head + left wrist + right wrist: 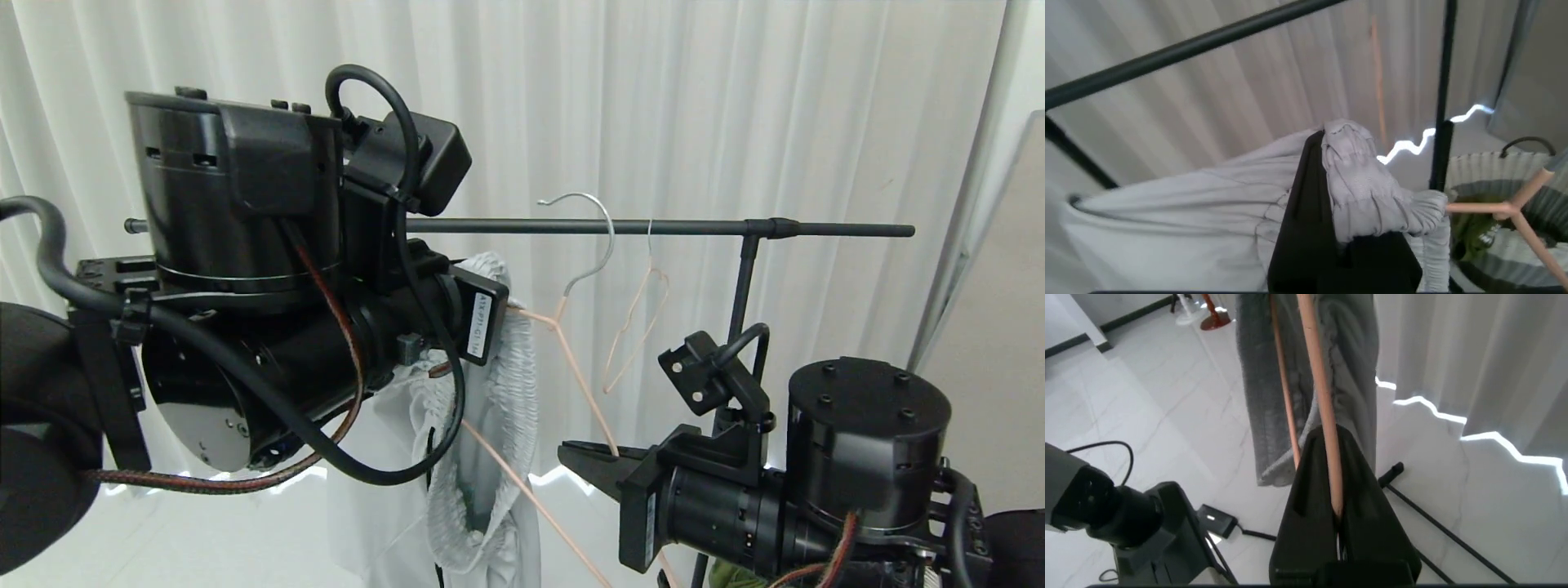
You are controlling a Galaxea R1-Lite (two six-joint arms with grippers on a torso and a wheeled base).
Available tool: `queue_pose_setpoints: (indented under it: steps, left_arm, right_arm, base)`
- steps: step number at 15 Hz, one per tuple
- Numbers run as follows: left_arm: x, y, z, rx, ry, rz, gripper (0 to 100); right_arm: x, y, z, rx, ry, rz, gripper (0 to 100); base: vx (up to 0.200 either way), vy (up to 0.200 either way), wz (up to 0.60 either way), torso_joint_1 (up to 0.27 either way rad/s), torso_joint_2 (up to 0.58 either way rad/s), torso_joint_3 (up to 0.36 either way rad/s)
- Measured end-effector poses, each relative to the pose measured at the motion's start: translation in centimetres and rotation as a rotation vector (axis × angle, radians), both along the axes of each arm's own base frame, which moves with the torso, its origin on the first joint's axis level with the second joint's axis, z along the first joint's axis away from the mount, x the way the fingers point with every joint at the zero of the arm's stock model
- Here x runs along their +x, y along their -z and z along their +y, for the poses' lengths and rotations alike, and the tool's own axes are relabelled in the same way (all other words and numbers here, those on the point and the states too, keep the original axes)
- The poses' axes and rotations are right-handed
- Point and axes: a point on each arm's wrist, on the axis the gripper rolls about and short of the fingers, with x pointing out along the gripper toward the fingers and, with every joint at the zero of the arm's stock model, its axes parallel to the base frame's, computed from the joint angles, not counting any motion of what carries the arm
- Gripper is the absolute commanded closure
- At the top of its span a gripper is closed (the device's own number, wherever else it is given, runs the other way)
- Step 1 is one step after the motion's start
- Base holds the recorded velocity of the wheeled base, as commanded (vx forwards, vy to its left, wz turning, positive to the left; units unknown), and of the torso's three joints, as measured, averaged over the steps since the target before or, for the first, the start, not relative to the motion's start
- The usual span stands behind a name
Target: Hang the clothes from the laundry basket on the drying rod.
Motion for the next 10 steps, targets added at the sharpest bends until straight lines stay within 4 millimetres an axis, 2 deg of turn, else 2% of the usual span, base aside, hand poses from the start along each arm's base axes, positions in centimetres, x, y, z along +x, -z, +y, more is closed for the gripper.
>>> queue_pose_setpoints:
  steps: [4,10]
  left_arm:
    - [0.2,0.1,0.1,-0.001,0.0,-0.009,100]
    - [1.1,-0.7,1.1,0.004,-0.041,-0.043,100]
  right_arm:
    - [-0.5,0.6,-0.9,-0.006,0.0,0.006,100]
    - [-1.6,1.9,-3.6,-0.099,0.021,0.067,100]
  base:
    - [0.0,0.0,0.0,0.0,0.0,0.0]
    - [0.0,0.0,0.0,0.0,0.0,0.0]
